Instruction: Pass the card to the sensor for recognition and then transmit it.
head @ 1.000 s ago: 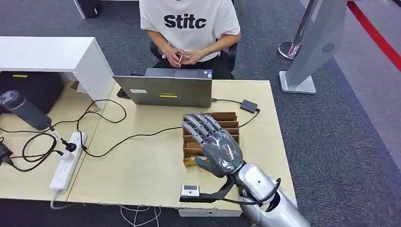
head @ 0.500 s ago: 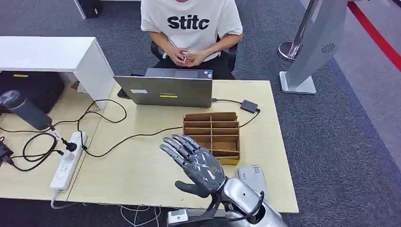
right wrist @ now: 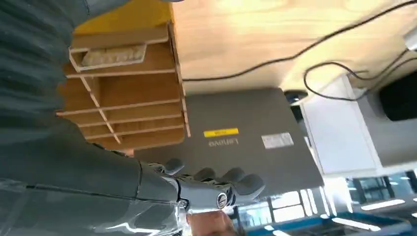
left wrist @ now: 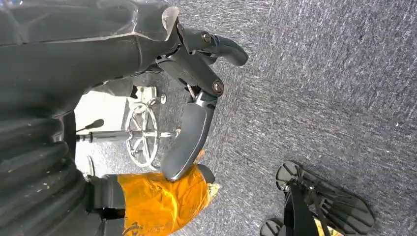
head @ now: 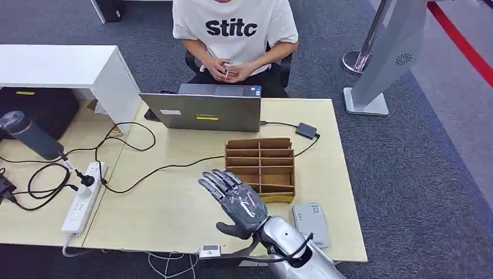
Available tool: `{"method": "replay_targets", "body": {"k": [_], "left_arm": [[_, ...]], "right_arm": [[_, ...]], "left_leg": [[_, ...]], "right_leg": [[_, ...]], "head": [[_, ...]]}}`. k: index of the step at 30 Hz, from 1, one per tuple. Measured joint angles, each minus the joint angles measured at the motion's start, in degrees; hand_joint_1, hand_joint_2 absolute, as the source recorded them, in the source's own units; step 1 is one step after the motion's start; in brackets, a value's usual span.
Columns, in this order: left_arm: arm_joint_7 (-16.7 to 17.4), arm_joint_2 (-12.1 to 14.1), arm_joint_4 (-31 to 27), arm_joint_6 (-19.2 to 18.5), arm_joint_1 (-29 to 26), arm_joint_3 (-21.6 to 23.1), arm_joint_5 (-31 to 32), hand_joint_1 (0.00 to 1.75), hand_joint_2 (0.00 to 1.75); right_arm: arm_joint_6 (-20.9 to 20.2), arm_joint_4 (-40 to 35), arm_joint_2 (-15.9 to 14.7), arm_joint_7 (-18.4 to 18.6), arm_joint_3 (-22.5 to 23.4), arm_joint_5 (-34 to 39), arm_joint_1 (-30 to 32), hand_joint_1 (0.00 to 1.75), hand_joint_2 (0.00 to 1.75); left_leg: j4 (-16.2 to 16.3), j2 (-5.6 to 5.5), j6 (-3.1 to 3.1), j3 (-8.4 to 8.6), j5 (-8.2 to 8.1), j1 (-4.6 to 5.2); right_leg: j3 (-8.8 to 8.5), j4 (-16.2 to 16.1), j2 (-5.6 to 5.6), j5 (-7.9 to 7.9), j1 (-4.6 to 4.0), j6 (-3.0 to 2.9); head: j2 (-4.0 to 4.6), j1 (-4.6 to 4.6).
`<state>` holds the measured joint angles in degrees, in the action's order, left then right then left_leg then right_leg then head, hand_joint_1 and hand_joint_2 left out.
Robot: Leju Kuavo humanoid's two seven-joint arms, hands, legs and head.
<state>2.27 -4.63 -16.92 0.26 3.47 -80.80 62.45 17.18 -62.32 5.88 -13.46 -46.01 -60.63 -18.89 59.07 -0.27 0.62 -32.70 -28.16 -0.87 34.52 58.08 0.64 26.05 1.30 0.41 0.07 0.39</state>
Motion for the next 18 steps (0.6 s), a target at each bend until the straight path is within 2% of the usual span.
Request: {"method": "replay_targets", "body": {"k": [7, 18], "left_arm": [[0.0, 0.0, 0.0, 0.0, 0.0, 0.0, 0.17, 0.0, 1.75], [0.0, -0.04, 0.0, 0.22, -0.03, 0.0, 0.13, 0.0, 1.75]], "right_arm": [[1.2, 4.36, 1.47, -0.04, 1.12, -0.07, -0.02, 0.0, 1.75], [6.69, 6.02, 2.82, 1.7, 5.29, -4.44, 1.43, 0.0, 1.75]], "left_leg": [[0.0, 0.0, 0.0, 0.0, 0.0, 0.0], [0.0, 0.0, 0.0, 0.0, 0.0, 0.0]], "right_leg": [[0.0, 0.0, 0.0, 0.0, 0.0, 0.0], [0.01, 0.0, 0.0, 0.0, 0.0, 0.0]], "head": [[0.0, 0.0], [0.0, 0.0]]}}
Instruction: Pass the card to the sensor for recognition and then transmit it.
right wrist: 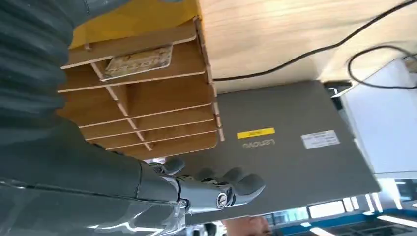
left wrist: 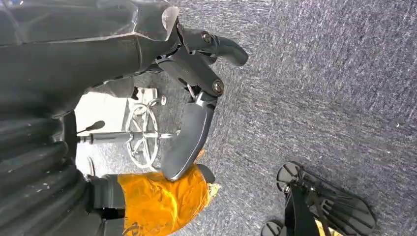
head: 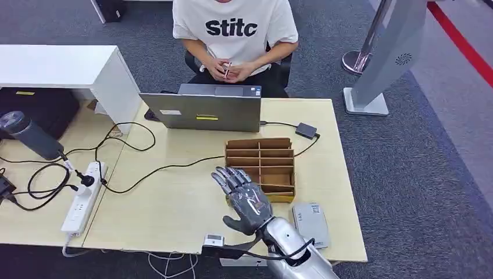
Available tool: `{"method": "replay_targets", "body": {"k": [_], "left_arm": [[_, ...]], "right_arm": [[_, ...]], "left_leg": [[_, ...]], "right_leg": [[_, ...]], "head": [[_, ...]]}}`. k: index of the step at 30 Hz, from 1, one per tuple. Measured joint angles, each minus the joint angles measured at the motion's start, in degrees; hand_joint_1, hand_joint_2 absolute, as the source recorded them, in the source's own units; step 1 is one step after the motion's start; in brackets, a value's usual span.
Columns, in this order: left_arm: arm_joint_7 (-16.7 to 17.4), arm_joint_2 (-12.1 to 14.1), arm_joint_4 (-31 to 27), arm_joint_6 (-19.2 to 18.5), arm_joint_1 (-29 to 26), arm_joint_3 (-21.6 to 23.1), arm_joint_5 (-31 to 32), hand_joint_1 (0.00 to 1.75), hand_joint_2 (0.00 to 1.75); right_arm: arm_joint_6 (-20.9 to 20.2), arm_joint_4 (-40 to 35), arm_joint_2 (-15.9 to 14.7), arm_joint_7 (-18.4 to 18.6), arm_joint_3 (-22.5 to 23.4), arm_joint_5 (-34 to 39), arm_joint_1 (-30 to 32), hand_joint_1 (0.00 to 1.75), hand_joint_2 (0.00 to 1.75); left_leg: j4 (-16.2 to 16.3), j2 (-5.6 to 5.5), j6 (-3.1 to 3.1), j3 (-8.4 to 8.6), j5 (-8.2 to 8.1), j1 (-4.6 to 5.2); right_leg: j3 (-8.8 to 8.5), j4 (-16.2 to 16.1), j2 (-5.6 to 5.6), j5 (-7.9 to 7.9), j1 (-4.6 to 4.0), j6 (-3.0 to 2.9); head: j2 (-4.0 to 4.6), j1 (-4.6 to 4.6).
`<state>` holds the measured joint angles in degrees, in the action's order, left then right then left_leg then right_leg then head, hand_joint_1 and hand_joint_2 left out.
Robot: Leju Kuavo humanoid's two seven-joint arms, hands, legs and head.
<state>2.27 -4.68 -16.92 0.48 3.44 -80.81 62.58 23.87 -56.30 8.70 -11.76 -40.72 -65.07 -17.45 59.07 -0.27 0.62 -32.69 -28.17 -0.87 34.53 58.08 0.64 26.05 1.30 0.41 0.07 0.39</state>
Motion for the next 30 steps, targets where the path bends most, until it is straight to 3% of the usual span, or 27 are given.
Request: {"method": "replay_targets", "body": {"k": [15, 30], "left_arm": [[0.0, -0.04, 0.0, 0.2, 0.03, 0.0, 0.0, 0.0, 1.75], [-0.04, -0.07, 0.0, 0.72, 0.03, 0.0, 0.0, 0.0, 1.75]], "right_arm": [[1.4, -1.94, 0.79, -0.2, 5.57, -3.69, 3.16, 0.0, 1.75], [3.04, -1.59, 1.14, 2.25, 8.72, -8.7, 4.22, 0.0, 1.75]], "left_leg": [[0.0, 0.0, 0.0, 0.0, 0.0, 0.0], [0.0, 0.0, 0.0, 0.0, 0.0, 0.0]], "right_leg": [[0.0, 0.0, 0.0, 0.0, 0.0, 0.0], [0.0, 0.0, 0.0, 0.0, 0.0, 0.0]], "head": [[0.0, 0.0], [0.0, 0.0]]}}
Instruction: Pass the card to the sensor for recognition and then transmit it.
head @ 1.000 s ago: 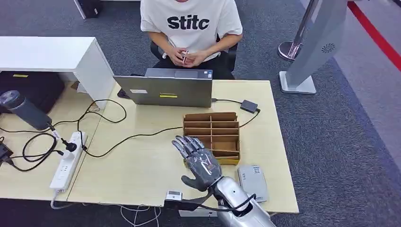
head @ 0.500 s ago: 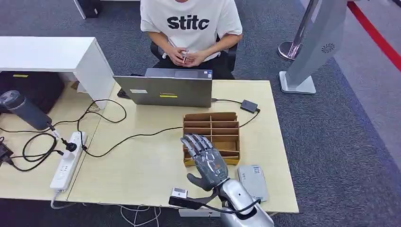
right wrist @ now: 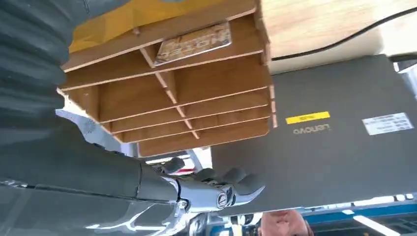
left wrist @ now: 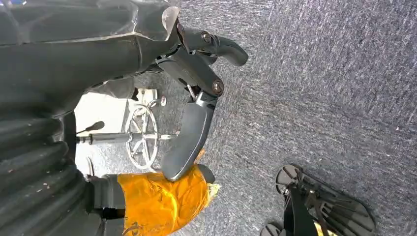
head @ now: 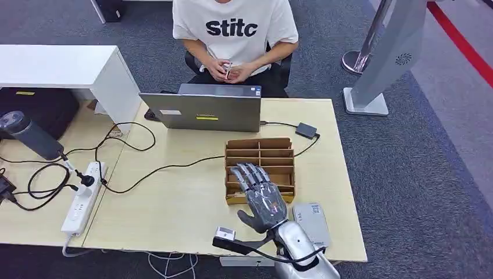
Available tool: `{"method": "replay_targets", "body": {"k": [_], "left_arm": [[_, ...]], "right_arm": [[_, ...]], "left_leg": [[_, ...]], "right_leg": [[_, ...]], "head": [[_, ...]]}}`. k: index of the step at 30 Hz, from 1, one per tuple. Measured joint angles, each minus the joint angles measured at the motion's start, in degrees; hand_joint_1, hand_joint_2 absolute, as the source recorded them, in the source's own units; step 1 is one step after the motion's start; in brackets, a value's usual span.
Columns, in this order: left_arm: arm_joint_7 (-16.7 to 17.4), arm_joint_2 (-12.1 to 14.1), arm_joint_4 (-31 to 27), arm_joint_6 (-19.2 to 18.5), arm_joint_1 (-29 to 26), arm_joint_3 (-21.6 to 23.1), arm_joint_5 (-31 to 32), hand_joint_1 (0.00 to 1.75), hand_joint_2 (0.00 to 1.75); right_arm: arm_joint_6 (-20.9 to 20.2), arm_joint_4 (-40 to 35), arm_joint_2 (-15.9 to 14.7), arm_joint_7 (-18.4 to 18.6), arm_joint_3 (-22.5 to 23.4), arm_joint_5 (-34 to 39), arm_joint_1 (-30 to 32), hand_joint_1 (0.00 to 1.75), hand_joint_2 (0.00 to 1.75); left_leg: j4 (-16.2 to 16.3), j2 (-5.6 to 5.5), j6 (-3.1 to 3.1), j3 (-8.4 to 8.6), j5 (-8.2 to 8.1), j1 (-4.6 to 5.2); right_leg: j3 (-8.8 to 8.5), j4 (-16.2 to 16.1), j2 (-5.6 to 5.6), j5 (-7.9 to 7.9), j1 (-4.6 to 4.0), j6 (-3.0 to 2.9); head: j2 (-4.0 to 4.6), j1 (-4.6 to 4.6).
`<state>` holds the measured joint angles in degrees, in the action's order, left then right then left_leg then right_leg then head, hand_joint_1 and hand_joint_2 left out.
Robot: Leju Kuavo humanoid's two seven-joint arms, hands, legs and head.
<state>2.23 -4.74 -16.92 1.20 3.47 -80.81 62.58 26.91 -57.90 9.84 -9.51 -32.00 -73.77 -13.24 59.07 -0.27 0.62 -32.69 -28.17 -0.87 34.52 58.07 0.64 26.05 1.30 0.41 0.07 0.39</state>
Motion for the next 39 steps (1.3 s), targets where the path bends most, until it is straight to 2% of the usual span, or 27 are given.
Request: {"method": "replay_targets", "body": {"k": [9, 39], "left_arm": [[0.0, 0.0, 0.0, 0.02, 0.01, 0.0, 0.02, 0.0, 1.75], [0.0, 0.02, 0.0, -0.11, 0.09, 0.0, 0.46, 0.0, 1.75]], "right_arm": [[0.35, 0.22, 0.13, 2.08, 0.46, -2.47, 0.06, 0.0, 1.75], [1.16, 3.41, 1.97, 3.19, 0.7, -4.3, -0.33, 0.0, 1.75]], "left_leg": [[0.0, 0.0, 0.0, 0.0, 0.0, 0.0], [0.0, 0.0, 0.0, 0.0, 0.0, 0.0]], "right_leg": [[0.0, 0.0, 0.0, 0.0, 0.0, 0.0], [0.0, 0.0, 0.0, 0.0, 0.0, 0.0]], "head": [[0.0, 0.0], [0.0, 0.0]]}}
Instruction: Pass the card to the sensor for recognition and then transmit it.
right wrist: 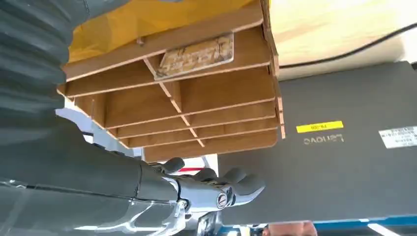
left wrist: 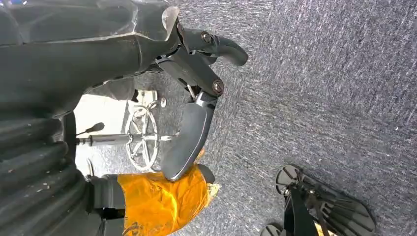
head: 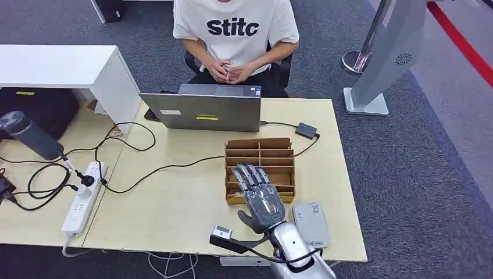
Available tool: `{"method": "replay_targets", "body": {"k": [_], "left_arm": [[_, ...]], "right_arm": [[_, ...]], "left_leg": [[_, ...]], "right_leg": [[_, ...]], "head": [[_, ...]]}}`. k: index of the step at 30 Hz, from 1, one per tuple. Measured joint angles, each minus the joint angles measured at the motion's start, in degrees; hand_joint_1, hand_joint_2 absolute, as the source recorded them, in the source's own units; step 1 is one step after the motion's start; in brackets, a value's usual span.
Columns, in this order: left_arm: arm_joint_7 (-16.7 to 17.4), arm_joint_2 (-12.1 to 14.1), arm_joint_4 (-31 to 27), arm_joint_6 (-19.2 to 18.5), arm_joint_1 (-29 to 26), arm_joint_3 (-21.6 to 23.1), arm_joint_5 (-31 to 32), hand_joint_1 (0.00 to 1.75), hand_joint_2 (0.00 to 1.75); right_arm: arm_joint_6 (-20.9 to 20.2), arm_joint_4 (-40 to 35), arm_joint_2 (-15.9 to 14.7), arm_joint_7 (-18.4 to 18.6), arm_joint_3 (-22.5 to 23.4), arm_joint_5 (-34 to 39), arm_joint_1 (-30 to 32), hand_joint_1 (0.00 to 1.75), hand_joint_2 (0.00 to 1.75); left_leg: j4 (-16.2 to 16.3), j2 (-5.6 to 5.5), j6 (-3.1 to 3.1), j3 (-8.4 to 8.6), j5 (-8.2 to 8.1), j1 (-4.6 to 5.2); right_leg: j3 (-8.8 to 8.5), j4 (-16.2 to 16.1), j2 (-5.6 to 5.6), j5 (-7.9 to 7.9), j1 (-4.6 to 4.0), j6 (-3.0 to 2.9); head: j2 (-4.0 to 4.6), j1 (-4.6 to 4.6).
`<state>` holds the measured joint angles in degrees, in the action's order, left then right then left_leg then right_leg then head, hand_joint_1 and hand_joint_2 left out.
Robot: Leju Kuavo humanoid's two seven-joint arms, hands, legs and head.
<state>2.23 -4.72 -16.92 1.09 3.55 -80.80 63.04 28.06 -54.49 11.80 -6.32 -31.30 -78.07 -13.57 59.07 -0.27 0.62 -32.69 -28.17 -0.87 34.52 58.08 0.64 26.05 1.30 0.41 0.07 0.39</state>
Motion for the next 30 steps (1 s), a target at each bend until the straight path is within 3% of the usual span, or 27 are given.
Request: {"method": "replay_targets", "body": {"k": [28, 29, 30], "left_arm": [[0.0, 0.0, 0.0, -0.42, 0.03, 0.0, 0.63, 0.0, 1.75], [-0.02, 0.0, 0.0, -0.42, 0.04, 0.0, 0.68, 0.0, 1.75], [-0.02, 0.0, 0.0, -0.42, 0.05, 0.0, 0.7, 0.0, 1.75]], "right_arm": [[1.6, 5.4, 1.36, 0.81, 1.57, -0.09, -2.13, 0.0, 1.75], [1.64, 5.55, 1.35, 0.94, 1.64, -0.26, -2.17, 1.4, 1.75], [1.71, 5.77, 1.36, 1.0, 1.9, -0.52, -2.22, 1.75, 1.75]], "left_leg": [[0.0, 0.0, 0.0, 0.0, 0.0, 0.0], [0.0, 0.0, 0.0, 0.0, 0.0, 0.0], [0.0, 0.0, 0.0, 0.0, 0.0, 0.0]], "right_leg": [[0.0, 0.0, 0.0, 0.0, 0.0, 0.0], [0.0, 0.0, 0.0, 0.0, 0.0, 0.0], [0.0, 0.0, 0.0, 0.0, 0.0, 0.0]], "head": [[0.0, 0.0], [0.0, 0.0], [0.0, 0.0]]}}
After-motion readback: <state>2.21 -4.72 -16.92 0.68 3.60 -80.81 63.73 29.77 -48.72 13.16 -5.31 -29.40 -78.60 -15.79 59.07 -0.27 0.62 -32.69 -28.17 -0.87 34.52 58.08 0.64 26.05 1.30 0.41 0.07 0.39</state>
